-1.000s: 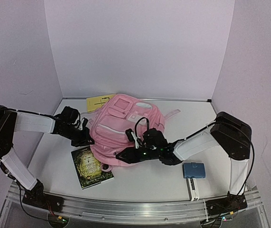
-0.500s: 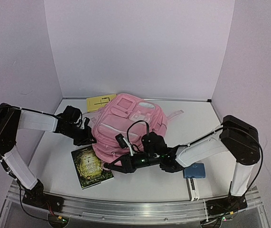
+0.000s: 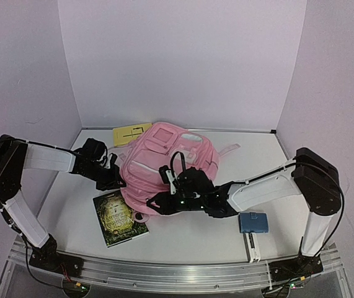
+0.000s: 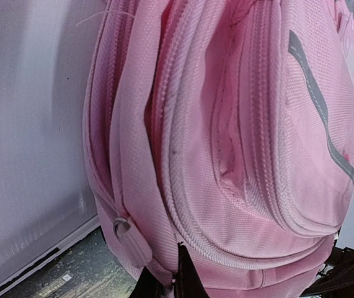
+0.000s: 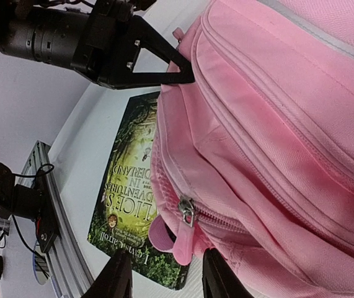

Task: Pack the student bag
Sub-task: Zip the student bag at the center of the board.

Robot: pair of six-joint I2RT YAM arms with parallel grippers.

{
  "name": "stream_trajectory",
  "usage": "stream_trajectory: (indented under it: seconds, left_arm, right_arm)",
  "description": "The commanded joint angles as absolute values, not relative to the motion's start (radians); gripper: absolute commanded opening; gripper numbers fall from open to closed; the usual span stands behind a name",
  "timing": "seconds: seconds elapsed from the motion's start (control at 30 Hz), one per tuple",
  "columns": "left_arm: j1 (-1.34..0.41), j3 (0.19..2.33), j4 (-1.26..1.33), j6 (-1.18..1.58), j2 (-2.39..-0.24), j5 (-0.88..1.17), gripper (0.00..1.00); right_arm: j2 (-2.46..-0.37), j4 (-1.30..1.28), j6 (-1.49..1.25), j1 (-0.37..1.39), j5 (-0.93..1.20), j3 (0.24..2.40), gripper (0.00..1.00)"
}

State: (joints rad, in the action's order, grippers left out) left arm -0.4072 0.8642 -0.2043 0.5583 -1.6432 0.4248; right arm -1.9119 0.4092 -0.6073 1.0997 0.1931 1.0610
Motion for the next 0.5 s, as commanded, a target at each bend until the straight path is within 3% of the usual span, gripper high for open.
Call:
stream_trajectory:
  seconds: [0.0,0.47]
  left_arm:
    - [-0.415,0.887,-0.172,0.57,-1.651,0.417,0.0]
    - [-0.415,0.876,-0.163,0.571,-1.648,0.422,0.0]
  right_arm:
    - [-1.947,0.384,-0.616,1.104,0.145,1.128,0.34]
    - [-2.052,0.261,-0.603,1.126,0.068,1.254,0.2]
